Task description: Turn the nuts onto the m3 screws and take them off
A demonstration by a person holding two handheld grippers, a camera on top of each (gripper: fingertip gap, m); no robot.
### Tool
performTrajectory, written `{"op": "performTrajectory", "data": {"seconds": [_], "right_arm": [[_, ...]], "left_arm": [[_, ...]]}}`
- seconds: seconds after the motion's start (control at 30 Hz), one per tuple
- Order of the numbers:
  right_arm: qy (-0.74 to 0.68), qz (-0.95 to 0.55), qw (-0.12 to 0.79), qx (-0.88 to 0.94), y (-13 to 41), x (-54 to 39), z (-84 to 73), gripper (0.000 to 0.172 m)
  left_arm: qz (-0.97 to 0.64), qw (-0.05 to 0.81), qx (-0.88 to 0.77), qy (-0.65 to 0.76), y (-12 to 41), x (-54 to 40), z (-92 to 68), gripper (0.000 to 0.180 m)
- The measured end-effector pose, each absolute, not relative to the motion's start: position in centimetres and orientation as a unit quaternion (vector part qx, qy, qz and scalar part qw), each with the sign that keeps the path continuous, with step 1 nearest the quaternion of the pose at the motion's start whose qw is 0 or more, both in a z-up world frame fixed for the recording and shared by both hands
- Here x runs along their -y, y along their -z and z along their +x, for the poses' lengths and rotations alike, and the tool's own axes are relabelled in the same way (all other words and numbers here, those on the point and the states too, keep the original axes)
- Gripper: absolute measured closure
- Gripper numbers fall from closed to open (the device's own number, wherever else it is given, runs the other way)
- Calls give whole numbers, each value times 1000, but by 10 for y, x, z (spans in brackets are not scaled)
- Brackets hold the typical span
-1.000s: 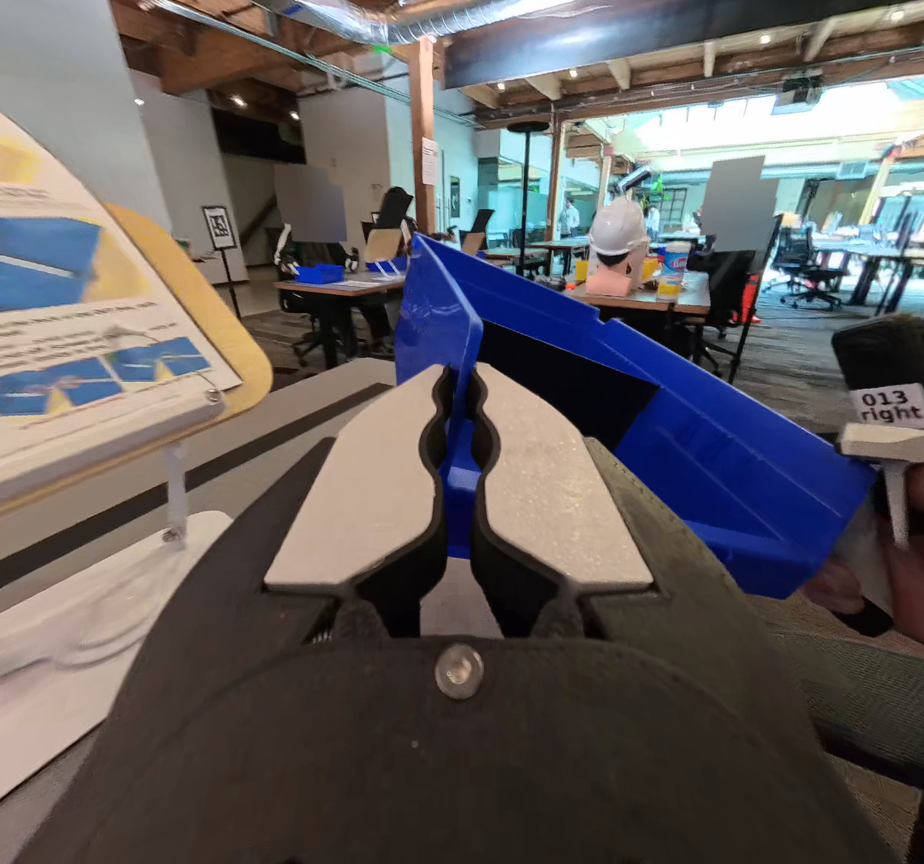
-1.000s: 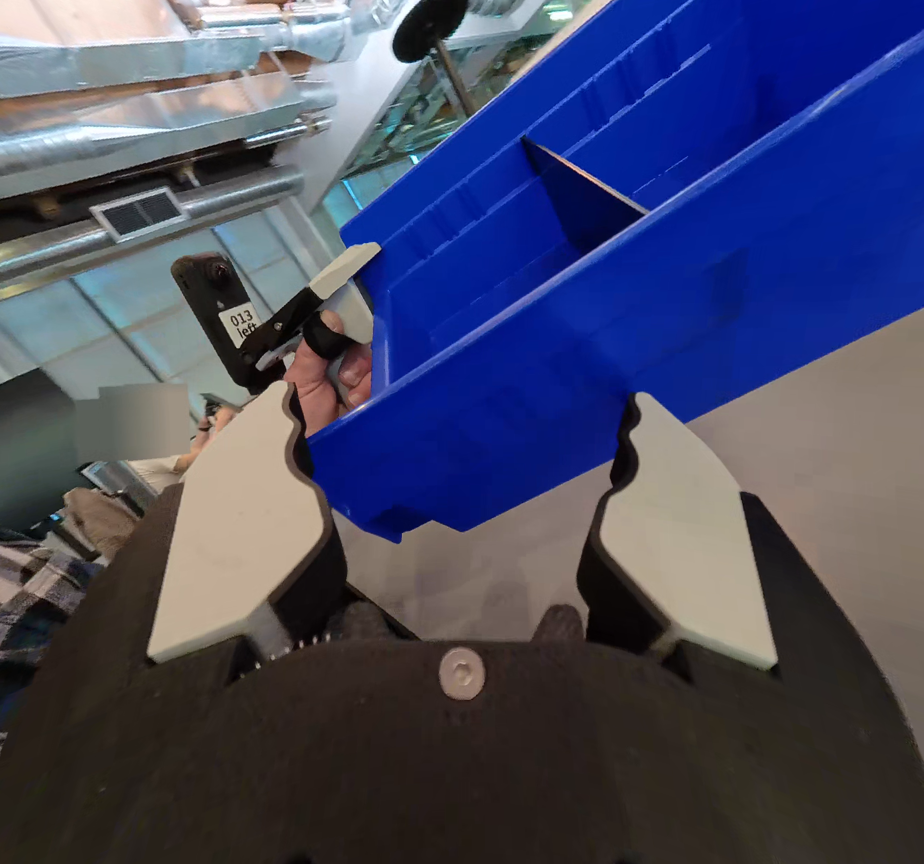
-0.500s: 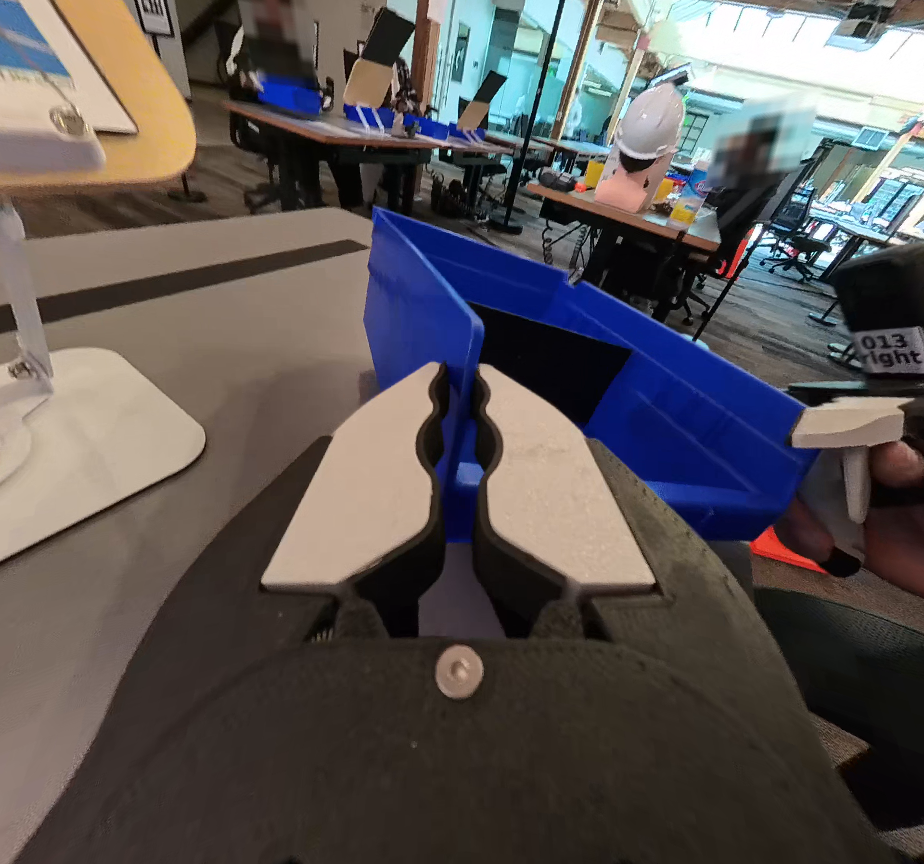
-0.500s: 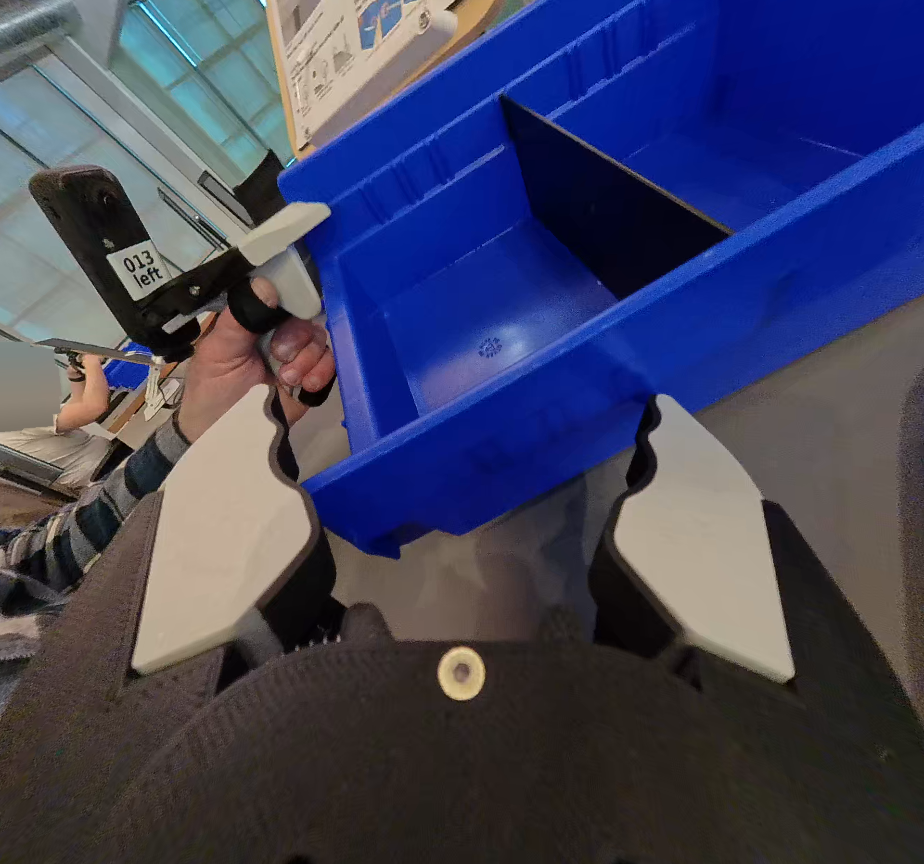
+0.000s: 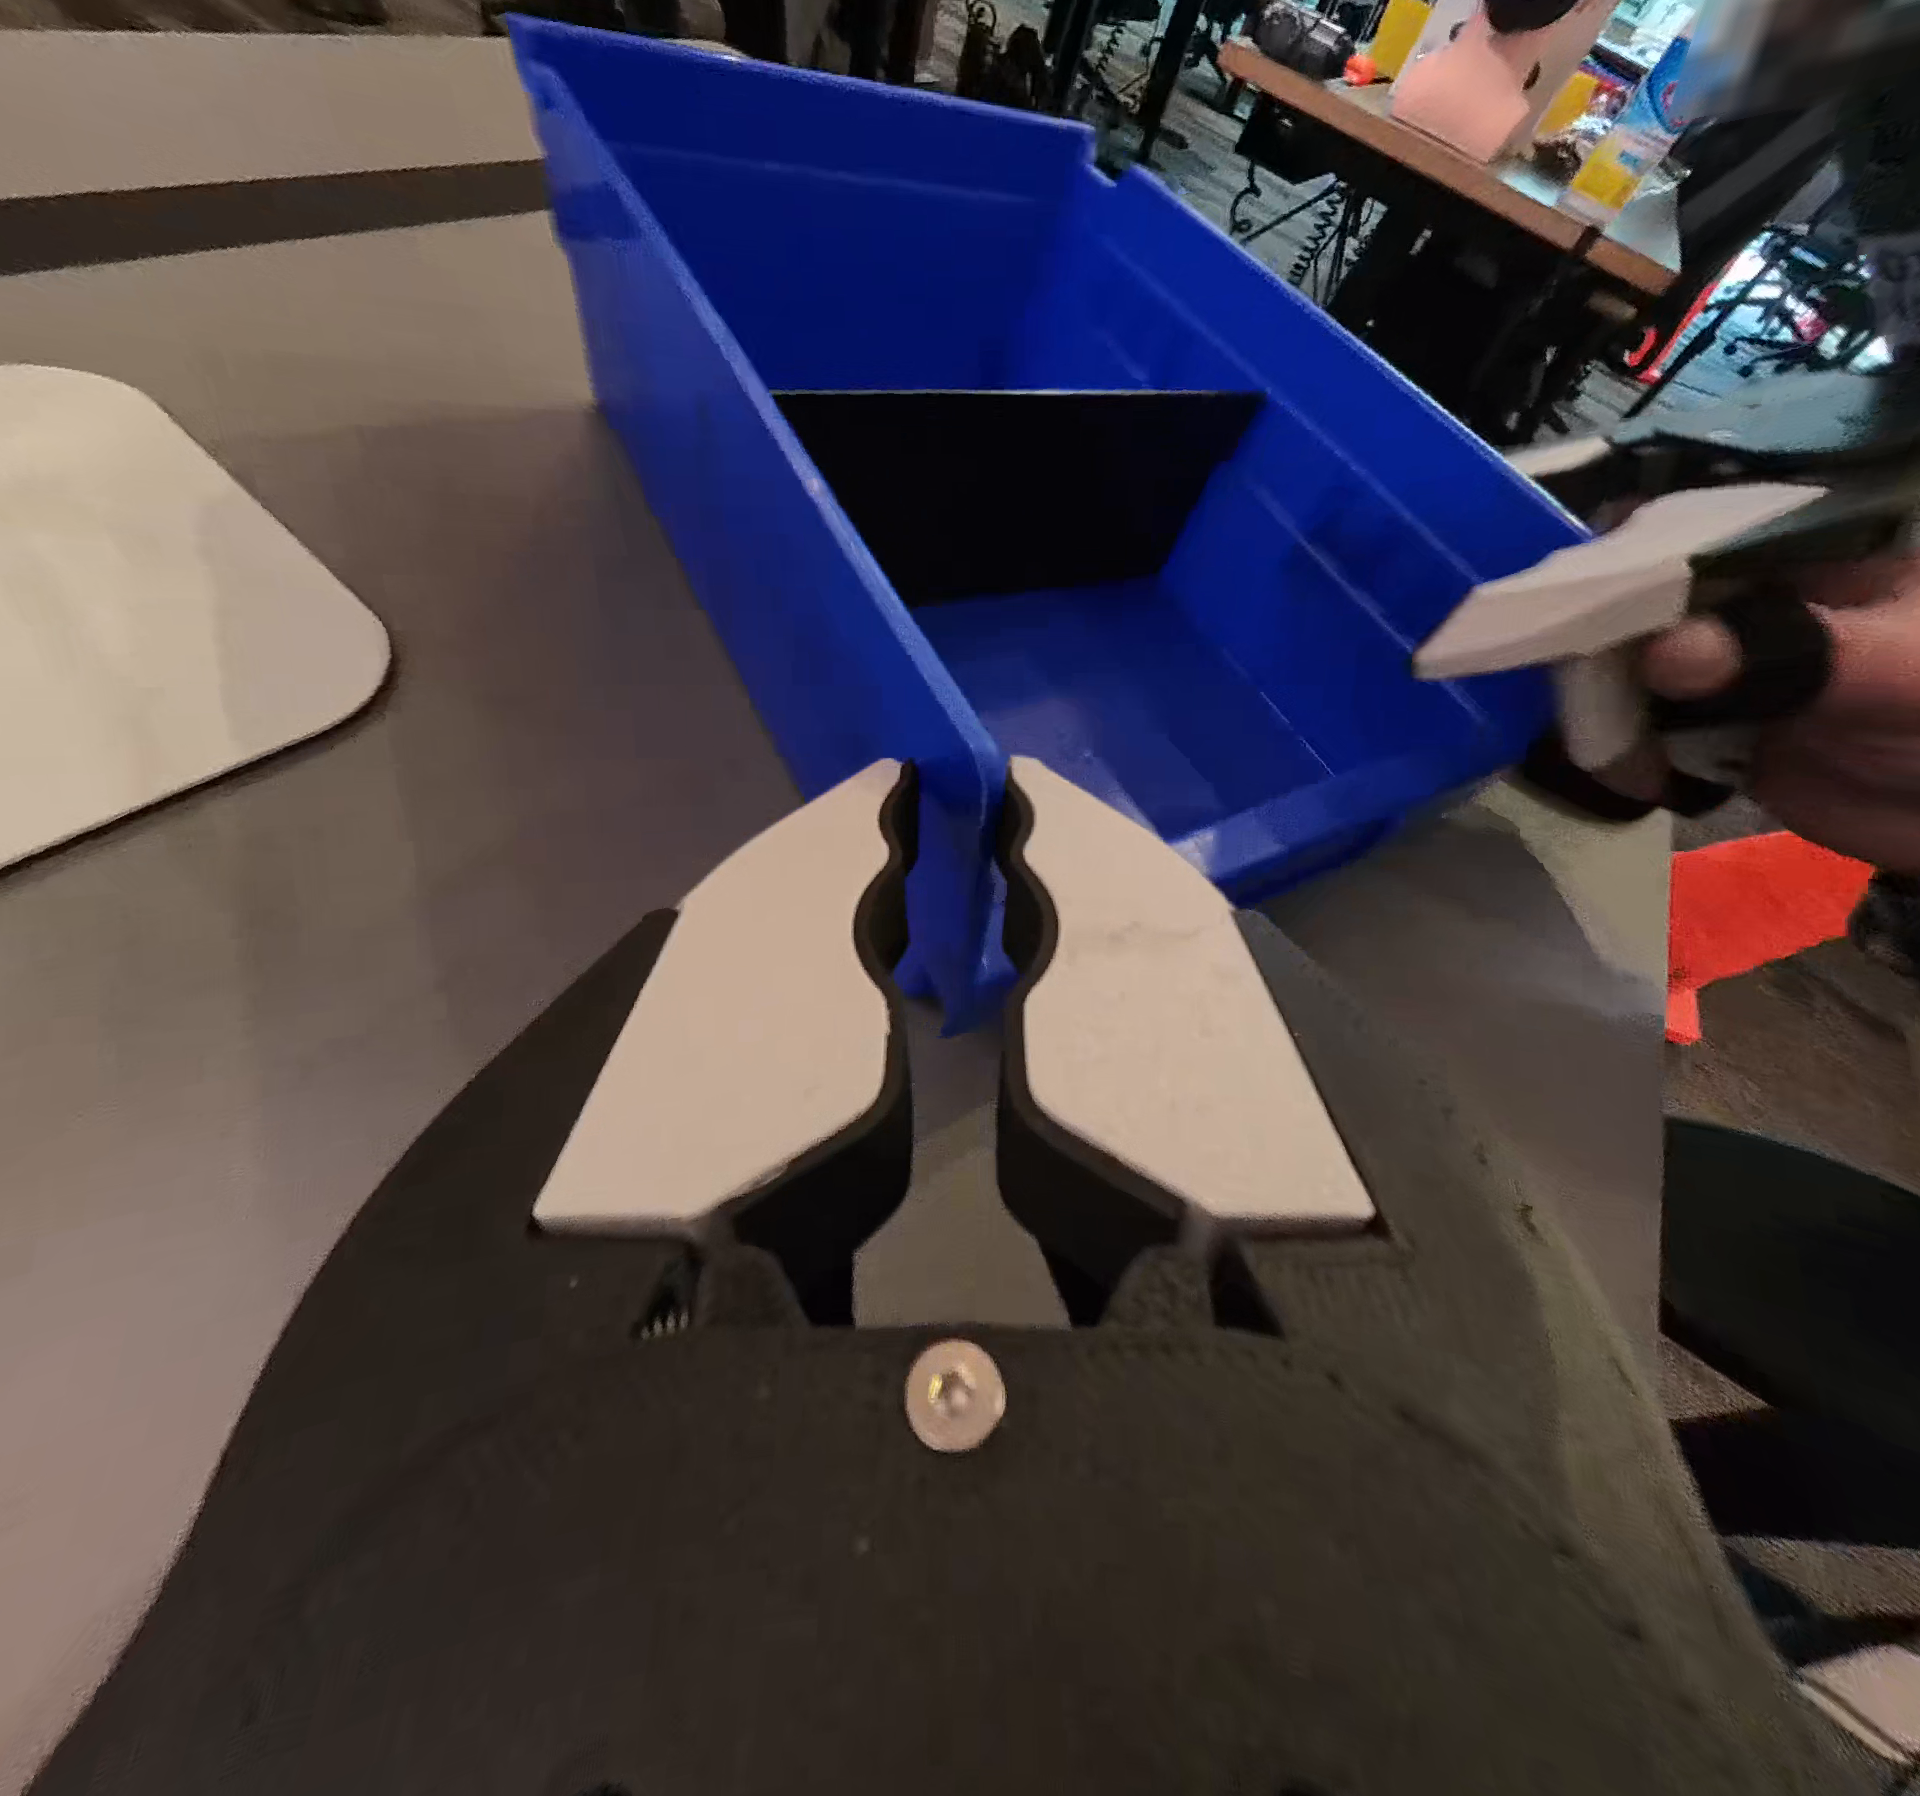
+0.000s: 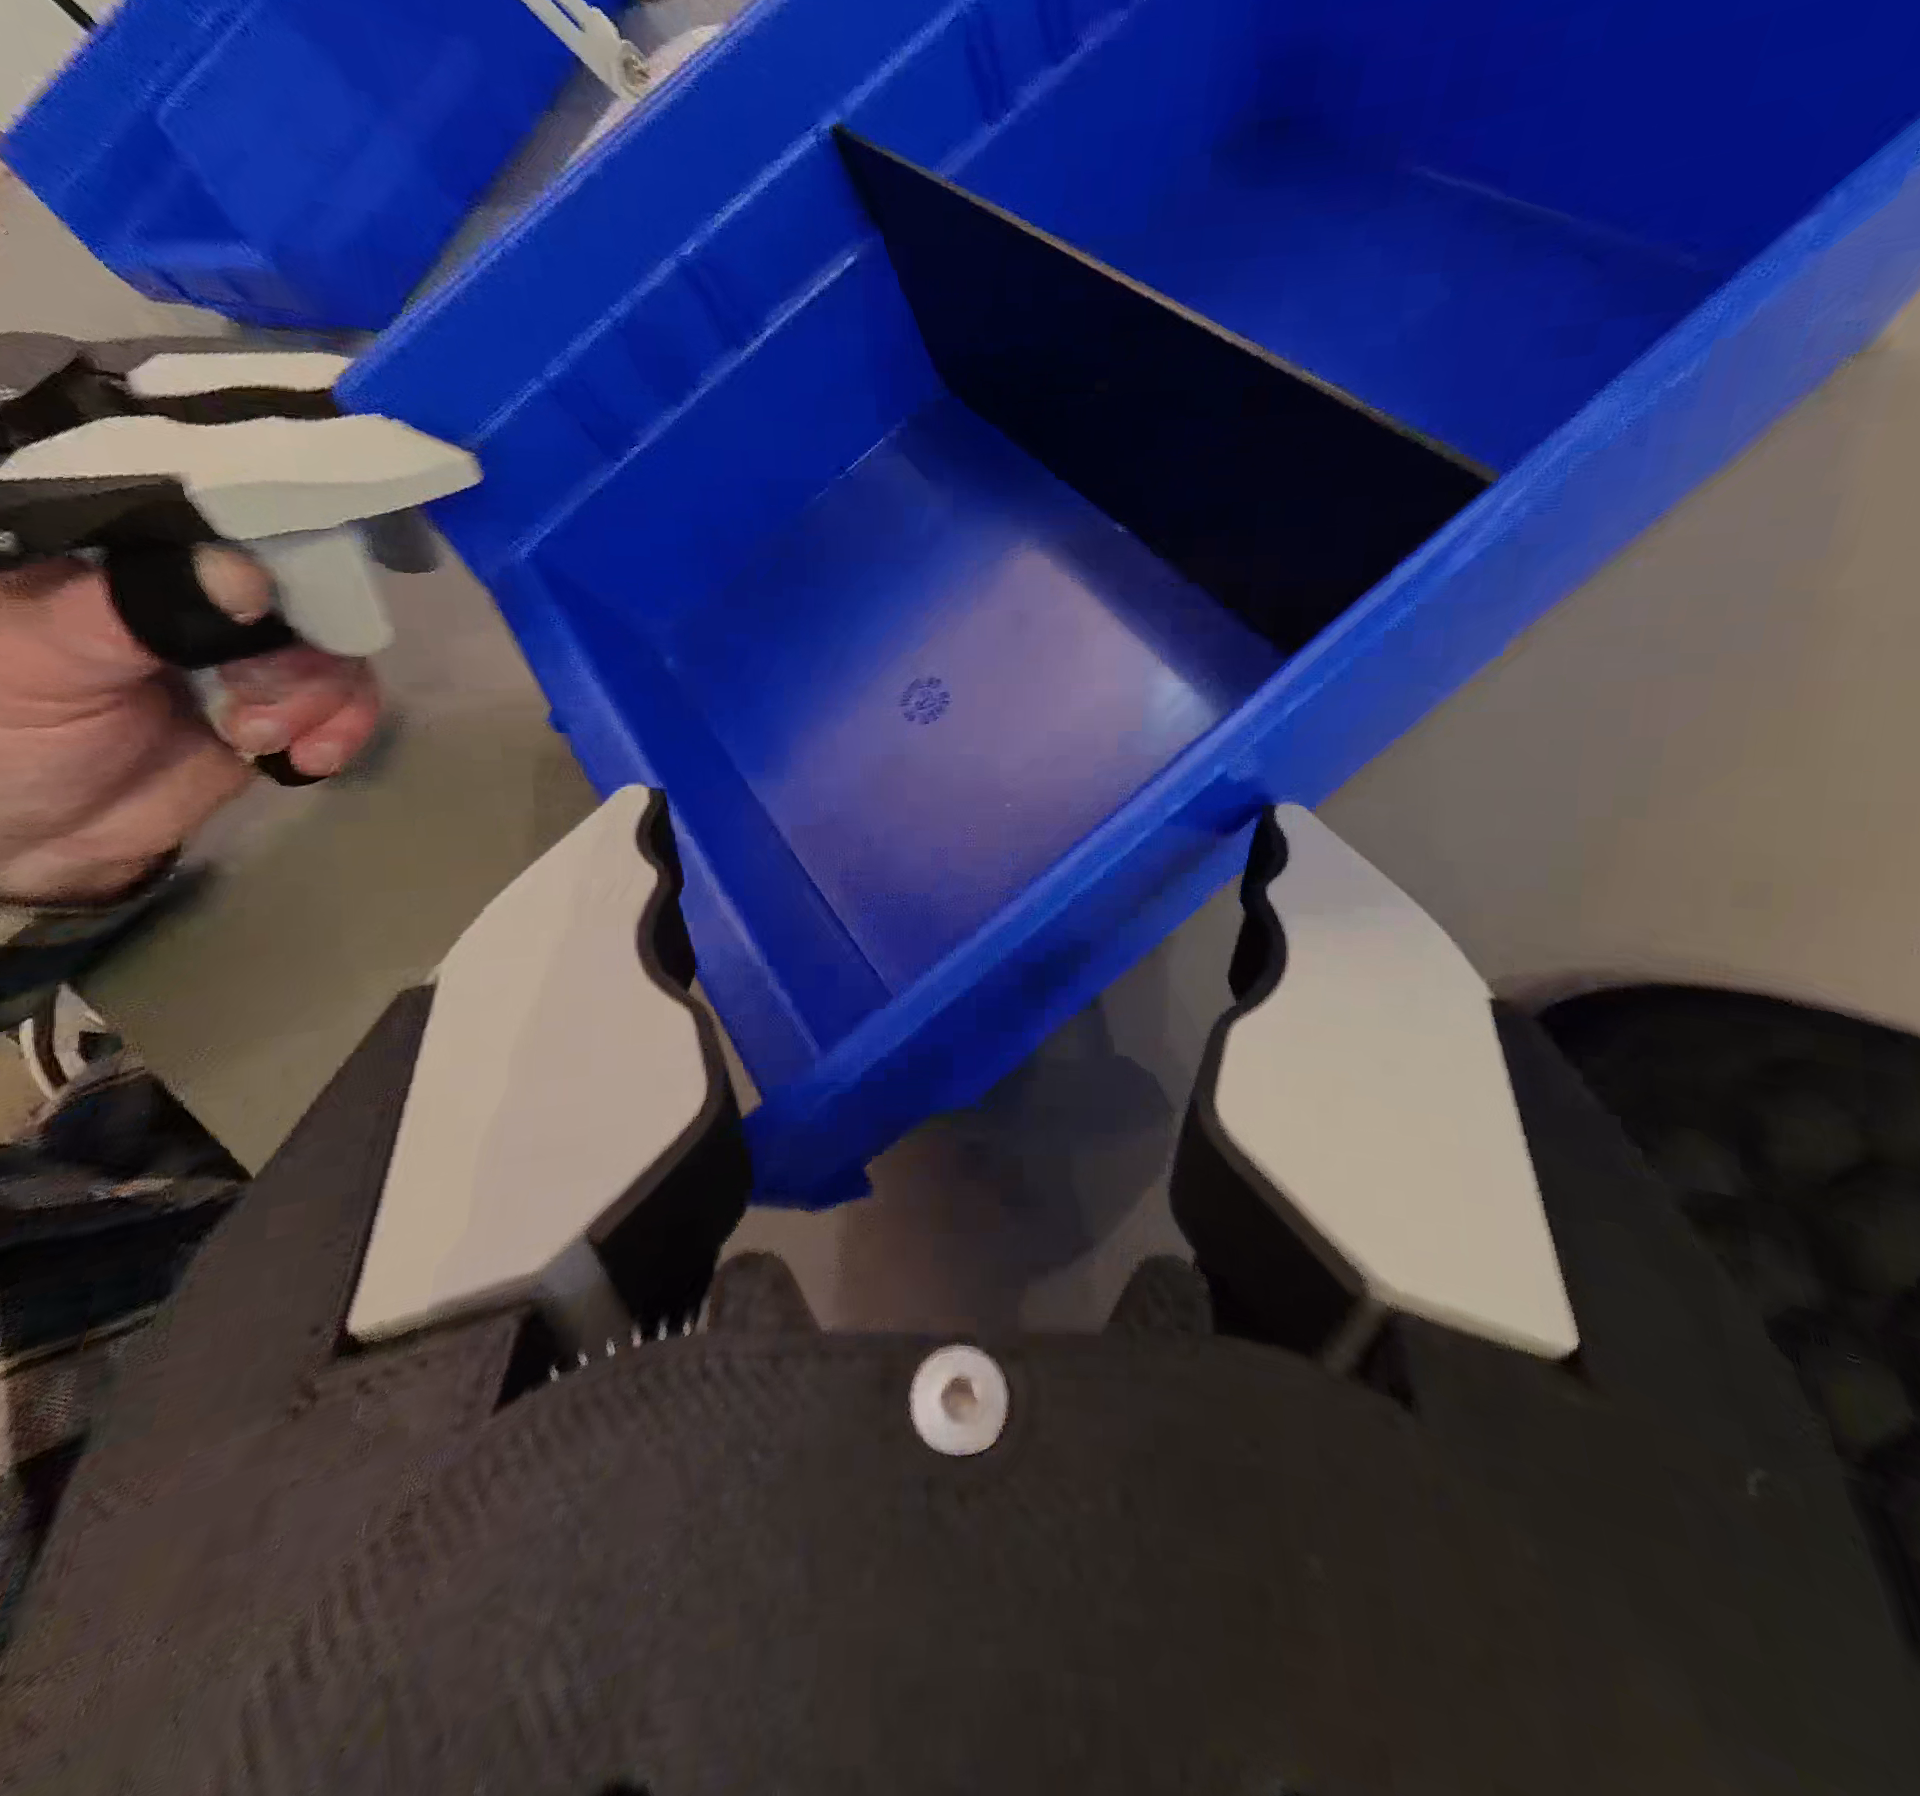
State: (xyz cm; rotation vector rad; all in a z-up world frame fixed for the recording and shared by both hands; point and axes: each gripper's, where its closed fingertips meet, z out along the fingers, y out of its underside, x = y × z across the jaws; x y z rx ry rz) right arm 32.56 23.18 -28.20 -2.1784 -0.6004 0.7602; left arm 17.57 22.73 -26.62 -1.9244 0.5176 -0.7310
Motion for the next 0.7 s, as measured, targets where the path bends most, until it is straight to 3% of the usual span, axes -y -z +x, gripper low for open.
{"op": "performTrajectory", "data": {"seconds": [0.1,0.27,0.7], "right_arm": [[-287,-852,369,235,279,-241,334,74],[-231,-854,393,250,277,-231,350,107],[-117,-889,354,265,281,-278,385,143]], "left_arm": [[-791,476,-225,310,265,-225,179,166],[-792,451,-227,343,267,-215,186,161],[-806,416,-255,335,272,-222,217,154]]}}
